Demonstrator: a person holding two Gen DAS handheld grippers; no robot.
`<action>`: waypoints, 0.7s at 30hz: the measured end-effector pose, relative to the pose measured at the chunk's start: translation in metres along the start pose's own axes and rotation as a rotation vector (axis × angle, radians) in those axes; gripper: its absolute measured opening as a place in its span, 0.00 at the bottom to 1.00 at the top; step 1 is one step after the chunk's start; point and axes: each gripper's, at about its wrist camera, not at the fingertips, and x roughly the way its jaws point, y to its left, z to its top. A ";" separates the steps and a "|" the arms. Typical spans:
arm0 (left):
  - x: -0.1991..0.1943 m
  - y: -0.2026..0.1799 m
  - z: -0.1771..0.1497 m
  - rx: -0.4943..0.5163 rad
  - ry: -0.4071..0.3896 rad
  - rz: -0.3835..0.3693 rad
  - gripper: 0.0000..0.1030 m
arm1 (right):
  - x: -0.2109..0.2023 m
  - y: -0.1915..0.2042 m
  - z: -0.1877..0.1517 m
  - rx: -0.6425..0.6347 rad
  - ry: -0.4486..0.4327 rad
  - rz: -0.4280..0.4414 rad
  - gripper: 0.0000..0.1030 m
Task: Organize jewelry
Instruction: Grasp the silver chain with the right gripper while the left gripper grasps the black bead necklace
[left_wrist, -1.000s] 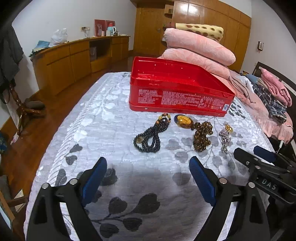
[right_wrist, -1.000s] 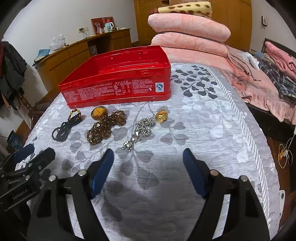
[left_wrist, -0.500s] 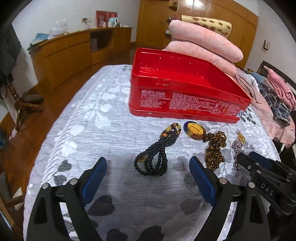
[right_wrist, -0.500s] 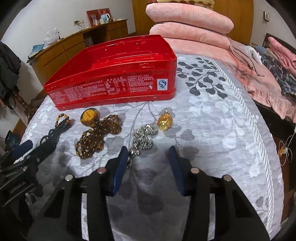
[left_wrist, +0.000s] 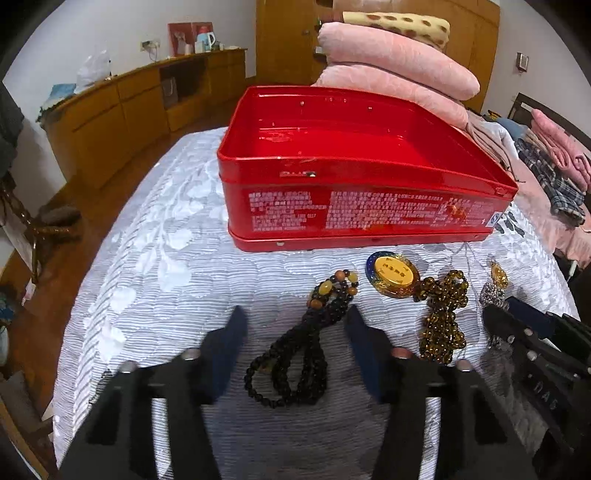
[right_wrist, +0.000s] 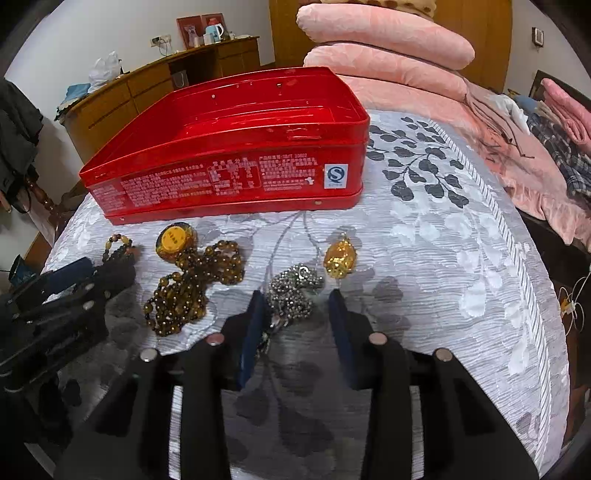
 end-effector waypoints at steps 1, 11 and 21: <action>-0.002 0.000 -0.001 0.002 -0.001 -0.003 0.36 | 0.000 -0.002 0.000 0.008 -0.001 0.002 0.22; -0.023 0.003 -0.022 -0.012 -0.009 0.000 0.21 | -0.017 -0.019 -0.016 0.043 0.008 0.074 0.09; -0.017 -0.002 -0.017 0.011 0.007 -0.013 0.54 | -0.014 -0.013 -0.011 -0.004 -0.010 0.044 0.38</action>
